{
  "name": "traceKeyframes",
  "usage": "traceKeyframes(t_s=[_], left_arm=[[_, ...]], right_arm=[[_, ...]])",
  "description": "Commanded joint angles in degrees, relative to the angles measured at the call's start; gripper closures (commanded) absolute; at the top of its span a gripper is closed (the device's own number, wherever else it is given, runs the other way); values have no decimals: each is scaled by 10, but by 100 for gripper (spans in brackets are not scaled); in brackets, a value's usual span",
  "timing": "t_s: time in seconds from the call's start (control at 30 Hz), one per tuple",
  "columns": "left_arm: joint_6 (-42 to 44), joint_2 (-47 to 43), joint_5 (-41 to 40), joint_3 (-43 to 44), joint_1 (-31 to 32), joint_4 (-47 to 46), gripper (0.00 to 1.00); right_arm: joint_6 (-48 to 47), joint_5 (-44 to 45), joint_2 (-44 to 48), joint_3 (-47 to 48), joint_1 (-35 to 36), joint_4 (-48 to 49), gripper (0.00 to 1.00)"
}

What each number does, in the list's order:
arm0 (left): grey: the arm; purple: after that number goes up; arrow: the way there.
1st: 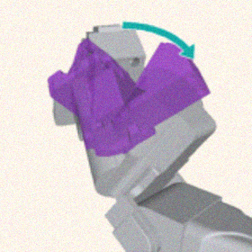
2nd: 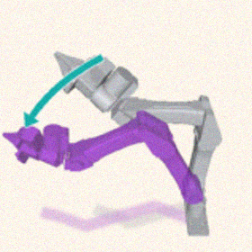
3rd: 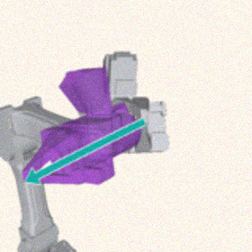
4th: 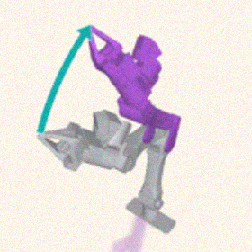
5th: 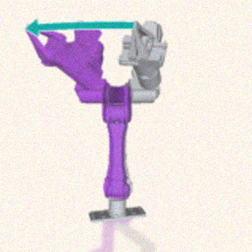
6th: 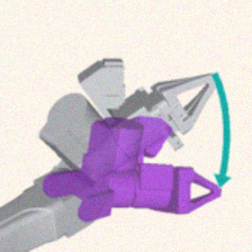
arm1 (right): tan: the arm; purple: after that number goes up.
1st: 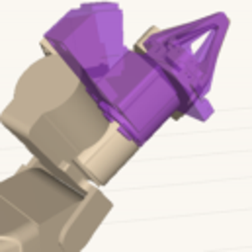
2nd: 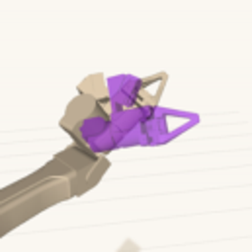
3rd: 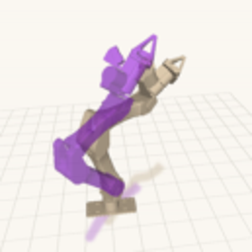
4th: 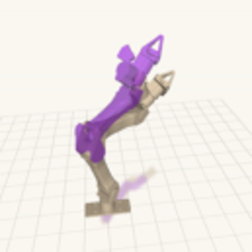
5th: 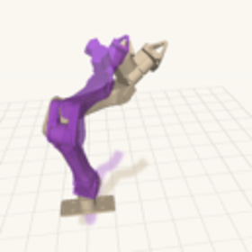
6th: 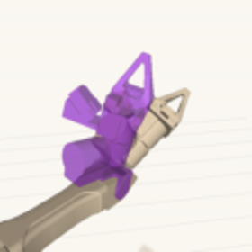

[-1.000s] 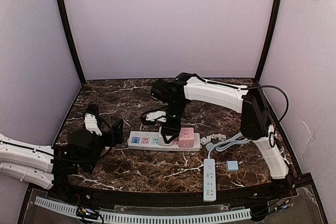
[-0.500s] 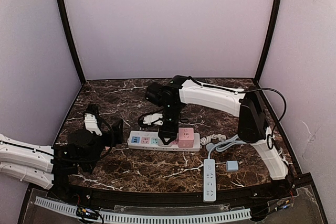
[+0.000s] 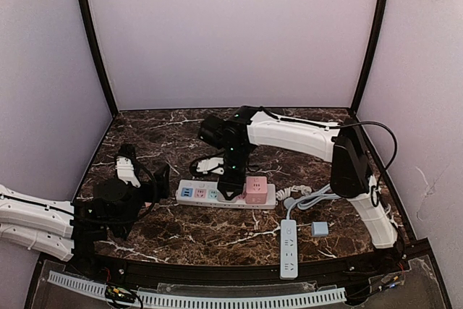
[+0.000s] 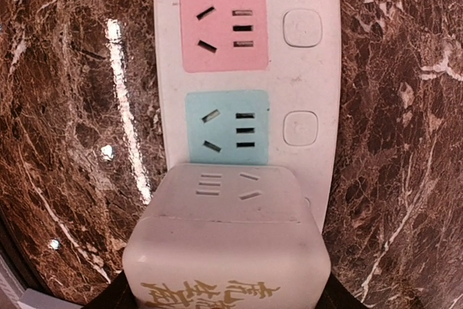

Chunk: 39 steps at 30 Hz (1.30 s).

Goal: Insert the plug

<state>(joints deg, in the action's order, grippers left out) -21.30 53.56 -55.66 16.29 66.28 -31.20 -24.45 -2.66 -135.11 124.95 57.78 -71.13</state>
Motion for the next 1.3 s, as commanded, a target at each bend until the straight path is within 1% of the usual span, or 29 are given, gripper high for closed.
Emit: traceKeyframes(t_s=[0.0,0.07,0.13,0.23,0.3,0.5,0.6,0.7,0.77,0.83,0.87,0.9,0.93,0.97,1.0,1.03,1.07,1.1,1.13,1.17,1.27], left_arm=[[4,-3,-11,-12,2,0,7],[5,-4,-12,-12,2,1,7],[5,-4,-13,-12,2,1,7],[6,-5,-14,-12,2,1,7],[7,-5,-15,-11,2,2,7],[9,-3,-21,-10,2,6,7],[6,0,-25,-6,2,15,7],[-12,1,-35,10,1,49,7],[-32,-1,-41,21,2,81,7],[-63,-8,-43,39,2,132,7],[-96,-14,-42,53,2,184,7],[-123,-17,-38,60,2,209,7],[-135,-23,-31,73,2,259,6],[-162,-27,-27,80,2,313,6],[-175,-29,-21,96,2,345,6],[-203,-32,-17,104,2,405,7],[-219,-33,-11,115,2,433,7],[-248,-36,-6,120,2,487,7],[-261,-38,3,126,2,509,7],[-284,-41,11,128,2,548,7],[-316,-47,53,129,2,595,8]], right_arm=[[37,91,-16,-40,4,100,57],[38,103,21,-46,4,131,52],[41,119,52,-49,4,152,44],[42,125,88,-48,5,166,32],[41,126,106,-55,6,172,27],[43,132,145,-105,7,189,11],[51,128,168,-136,6,220,2],[66,125,207,-174,7,276,1],[82,134,239,-210,7,325,2],[110,164,275,-259,7,386,1],[124,173,295,-285,7,418,1],[140,178,323,-317,7,448,1],[153,181,344,-350,7,479,1],[166,183,368,-386,7,514,1],[178,183,392,-425,8,549,1],[194,190,419,-472,8,585,1],[209,195,444,-509,7,619,1],[223,200,467,-544,7,649,1],[242,205,489,-572,7,679,1],[271,212,509,-598,7,695,1],[327,235,554,-644,3,708,1]])
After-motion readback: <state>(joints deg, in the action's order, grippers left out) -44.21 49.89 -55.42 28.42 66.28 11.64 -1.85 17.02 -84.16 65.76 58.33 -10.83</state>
